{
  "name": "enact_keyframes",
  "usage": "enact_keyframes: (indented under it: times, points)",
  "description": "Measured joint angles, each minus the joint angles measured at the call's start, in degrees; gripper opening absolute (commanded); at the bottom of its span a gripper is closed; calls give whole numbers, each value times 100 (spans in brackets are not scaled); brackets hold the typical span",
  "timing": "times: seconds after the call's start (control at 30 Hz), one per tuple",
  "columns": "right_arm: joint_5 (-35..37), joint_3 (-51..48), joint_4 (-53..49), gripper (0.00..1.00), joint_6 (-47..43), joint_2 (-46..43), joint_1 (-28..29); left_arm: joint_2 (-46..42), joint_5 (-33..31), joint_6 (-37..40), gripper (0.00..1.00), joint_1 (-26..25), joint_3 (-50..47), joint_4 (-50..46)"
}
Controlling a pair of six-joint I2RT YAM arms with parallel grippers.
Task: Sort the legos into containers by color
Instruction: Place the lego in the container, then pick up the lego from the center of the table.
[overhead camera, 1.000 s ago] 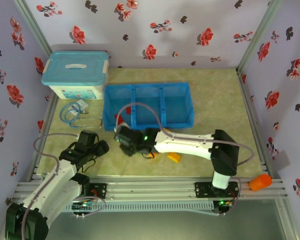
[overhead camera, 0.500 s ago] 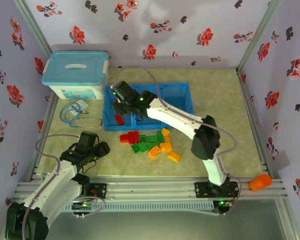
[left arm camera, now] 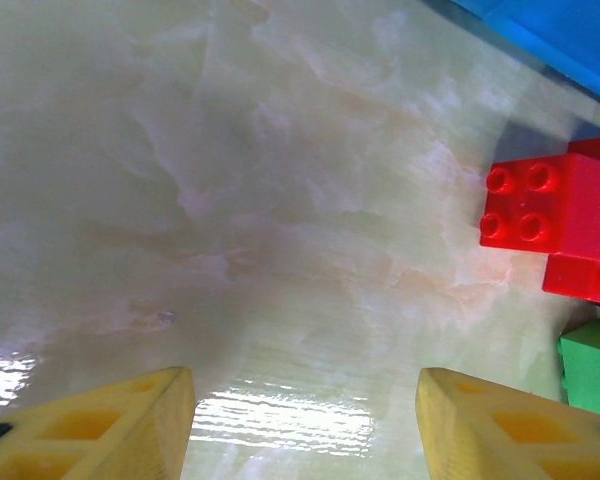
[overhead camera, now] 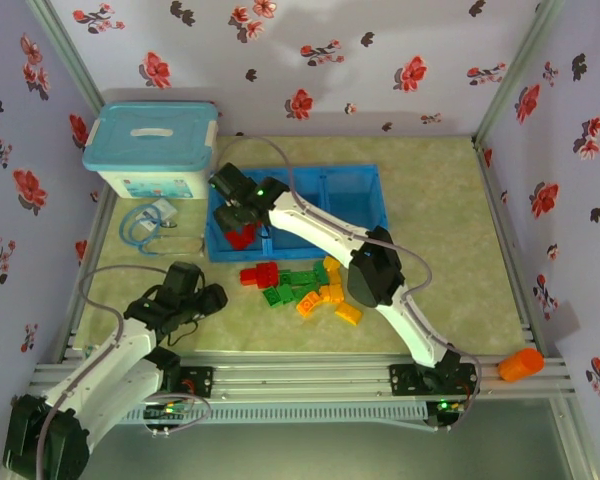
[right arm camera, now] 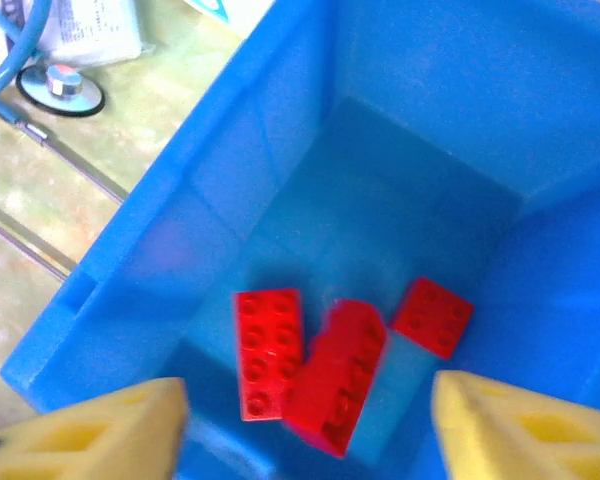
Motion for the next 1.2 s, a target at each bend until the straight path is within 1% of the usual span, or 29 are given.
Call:
enact_keyframes:
  times: [0.1, 0.17, 0.23, 0.3, 0.4, 0.57, 0.63, 0.73, 0.87, 1.03, 1.2]
  points:
    - [7, 229, -138, 73, 2, -7, -2, 201, 15, 4, 61, -76, 66, 94]
    - [7, 275, -149, 73, 2, -81, -2, 389, 24, 9, 64, -122, 164, 153]
    - [17, 188, -160, 73, 0, -258, 11, 577, 37, 15, 66, -170, 289, 229]
    - [68, -136, -120, 73, 0, -612, 46, 767, 39, 28, 68, -214, 424, 337]
    - [184, -944, 11, 73, 2, -1445, 94, 1093, 59, 39, 69, -264, 632, 518]
    - [463, -2702, 664, 73, 50, -3222, 162, 1694, 107, 87, 69, -332, 981, 776]
    - [634, -3403, 916, 73, 94, -3875, 170, 1965, 127, 122, 69, -363, 1123, 861]
    - [951, -4376, 1215, 73, 210, -4634, 170, 2356, 131, 195, 69, -411, 1320, 970]
    - [1307, -5646, 1462, 73, 455, -5429, 160, 2907, 133, 273, 68, -516, 1617, 1069]
    - [1534, -7106, 1663, 72, 868, -6408, 79, 3598, 142, 363, 65, -671, 1996, 1191]
    - [1672, -7875, 1740, 72, 1222, -7114, 24, 4059, 96, 402, 59, -789, 2312, 1198]
